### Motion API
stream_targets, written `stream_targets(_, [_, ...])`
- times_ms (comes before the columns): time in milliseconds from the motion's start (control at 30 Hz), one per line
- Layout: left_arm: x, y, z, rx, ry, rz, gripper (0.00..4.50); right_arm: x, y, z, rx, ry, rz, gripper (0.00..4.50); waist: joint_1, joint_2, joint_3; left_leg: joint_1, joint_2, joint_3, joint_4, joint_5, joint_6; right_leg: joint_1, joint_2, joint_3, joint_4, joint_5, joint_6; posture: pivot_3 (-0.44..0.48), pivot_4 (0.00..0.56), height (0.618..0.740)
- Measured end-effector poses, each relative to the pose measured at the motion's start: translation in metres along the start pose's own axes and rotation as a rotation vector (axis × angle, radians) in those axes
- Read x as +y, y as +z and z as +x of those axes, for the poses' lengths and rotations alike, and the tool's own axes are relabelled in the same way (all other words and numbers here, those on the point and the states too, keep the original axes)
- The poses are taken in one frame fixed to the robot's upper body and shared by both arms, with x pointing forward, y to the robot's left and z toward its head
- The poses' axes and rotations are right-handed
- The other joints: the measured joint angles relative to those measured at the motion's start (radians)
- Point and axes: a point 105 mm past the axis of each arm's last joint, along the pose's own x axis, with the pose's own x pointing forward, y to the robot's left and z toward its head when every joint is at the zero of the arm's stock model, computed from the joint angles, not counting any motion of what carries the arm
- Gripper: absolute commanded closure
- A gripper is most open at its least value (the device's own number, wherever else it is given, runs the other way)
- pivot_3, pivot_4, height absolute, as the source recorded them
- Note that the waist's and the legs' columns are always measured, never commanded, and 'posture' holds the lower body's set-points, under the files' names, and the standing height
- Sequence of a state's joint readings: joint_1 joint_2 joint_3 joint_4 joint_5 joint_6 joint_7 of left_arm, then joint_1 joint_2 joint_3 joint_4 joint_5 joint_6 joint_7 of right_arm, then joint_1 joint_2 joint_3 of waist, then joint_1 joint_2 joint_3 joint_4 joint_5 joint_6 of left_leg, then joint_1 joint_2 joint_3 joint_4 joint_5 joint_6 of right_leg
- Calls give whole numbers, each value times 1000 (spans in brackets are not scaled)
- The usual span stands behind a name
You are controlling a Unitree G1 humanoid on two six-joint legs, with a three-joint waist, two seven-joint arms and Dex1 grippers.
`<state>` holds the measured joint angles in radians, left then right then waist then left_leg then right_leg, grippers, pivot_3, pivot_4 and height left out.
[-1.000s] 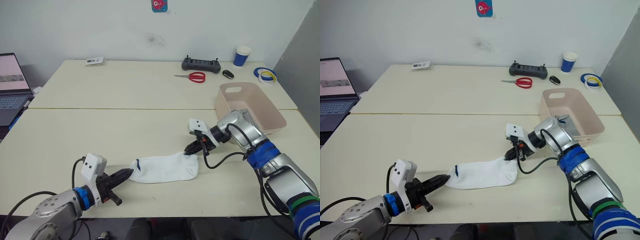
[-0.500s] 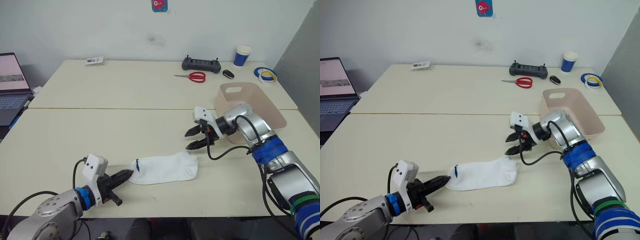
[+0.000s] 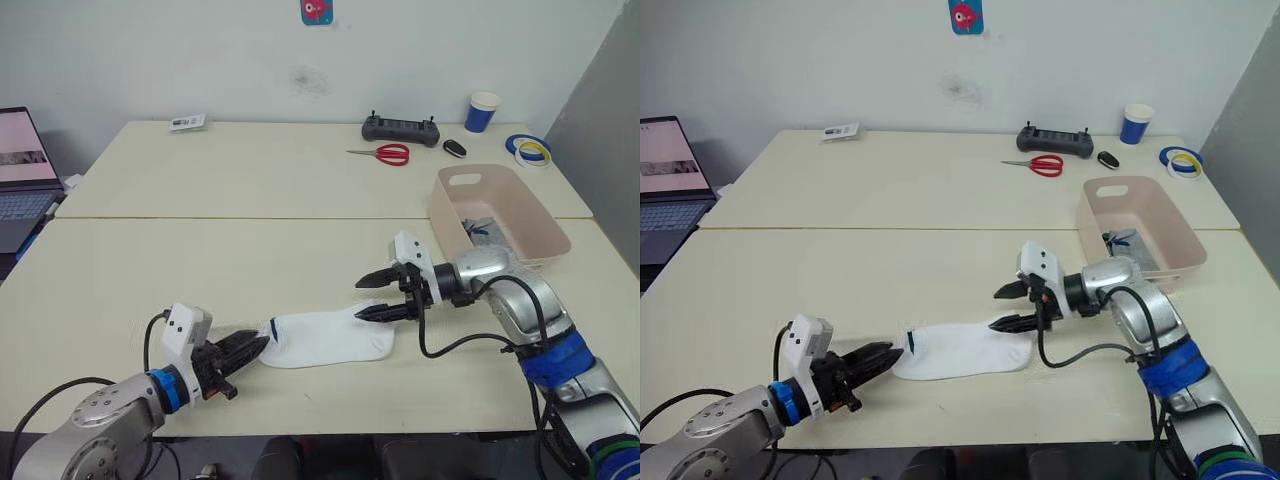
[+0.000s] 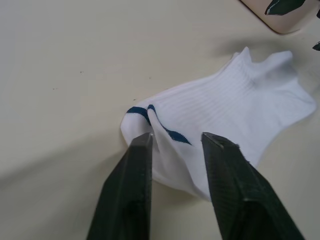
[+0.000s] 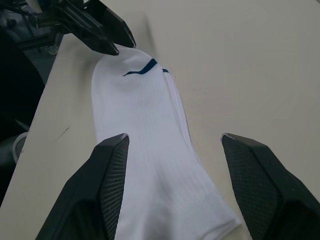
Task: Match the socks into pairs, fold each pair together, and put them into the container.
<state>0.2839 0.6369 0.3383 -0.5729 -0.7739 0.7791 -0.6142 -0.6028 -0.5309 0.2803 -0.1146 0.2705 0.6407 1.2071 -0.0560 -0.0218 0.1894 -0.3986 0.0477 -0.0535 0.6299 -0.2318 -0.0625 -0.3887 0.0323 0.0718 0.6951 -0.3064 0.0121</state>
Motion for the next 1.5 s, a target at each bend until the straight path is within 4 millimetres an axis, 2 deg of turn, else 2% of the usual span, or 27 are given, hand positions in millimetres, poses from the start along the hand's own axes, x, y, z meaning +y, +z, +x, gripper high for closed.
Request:
stream_targets(67, [8, 6, -8, -4, 21, 15, 1381, 2, 0, 0, -15, -7, 5, 1342, 0, 0, 0, 0, 0, 0, 0, 0, 0, 0, 0, 0, 0, 0, -1, 0, 150, 740])
stream_targets(167, [19, 15, -19, -5, 35, 34, 1381, 5, 3, 0, -43, -10, 4, 1342, 0, 0, 0, 0, 0, 1, 0, 0, 0, 0, 0, 0, 0, -1, -1, 0, 150, 740])
stream_targets(300, [21, 34, -19, -56, 7, 94, 1381, 7, 4, 2, -73, -15, -24, 1342, 1, 0, 0, 0, 0, 1, 0, 0, 0, 0, 0, 0, -1, -1, -1, 0, 150, 740])
stream_targets(333, [20, 37, -19, -60, 1, 106, 1552, 8, 3, 3, -79, -17, -28, 1342, 1, 0, 0, 0, -1, 1, 0, 0, 0, 0, 0, 0, -1, -1, -1, 0, 150, 740])
stream_targets(433, [14, 42, -11, -69, -40, 152, 2281, 9, -3, 4, -86, -31, -40, 1973, 3, 0, 0, -1, 0, 1, 0, 0, 0, 0, 0, 0, -2, -1, -1, 0, 150, 740])
stream_targets(567, [-31, 44, 21, -45, -229, 375, 3603, 19, -21, 16, -91, -39, -54, 3413, 13, -1, 0, -1, -1, 2, -1, 0, 0, 1, 0, 0, -3, -1, -1, 0, 150, 740])
stream_targets(667, [-42, 24, 32, 14, -270, 449, 4500, 20, -28, 18, -83, -60, -68, 4475, 2, 0, 0, 0, 0, 4, -1, 0, 0, 0, 0, 1, -3, 0, 0, 0, 150, 740])
stream_targets(800, [-29, 2, 38, 82, -220, 504, 4500, 15, -33, 23, -76, -101, -78, 4475, -1, 0, 0, 0, 1, 0, -2, 0, 0, 0, 1, 1, -1, -1, -1, 0, 150, 740])
stream_targets(867, [-15, -9, 39, 113, -160, 511, 4500, 13, -45, 26, -44, -120, -60, 4475, 0, 0, 0, 0, 1, 0, -2, 0, 0, 0, 1, 1, -1, -1, -2, 0, 150, 740])
stream_targets(967, [1, -14, 42, 108, -93, 514, 4500, 10, -62, 24, -8, -147, -26, 4475, 2, 0, 0, 0, -1, 1, -1, 0, 0, 0, 1, 0, -1, -1, -2, 0, 150, 740])
stream_targets(1133, [5, -15, 44, 83, -75, 513, 4500, 10, -64, 20, 7, -154, -50, 4475, 3, 0, 0, 0, -1, 2, 0, 0, 0, 1, 0, 0, -1, 0, 0, 0, 150, 740])
stream_targets(1400, [5, -17, 45, 58, -74, 453, 4500, 13, -74, -2, 29, -188, -47, 4475, 5, -1, -2, 2, -1, 2, 0, 0, 0, 3, 0, 1, -1, 0, 0, 0, 150, 740])
stream_targets(1500, [5, -16, 43, 55, -87, 428, 4500, 15, -71, -9, 10, -193, -9, 4475, 6, 0, -2, 2, -1, 2, 0, 0, 0, 2, 0, 0, -1, 0, 0, 0, 150, 740])
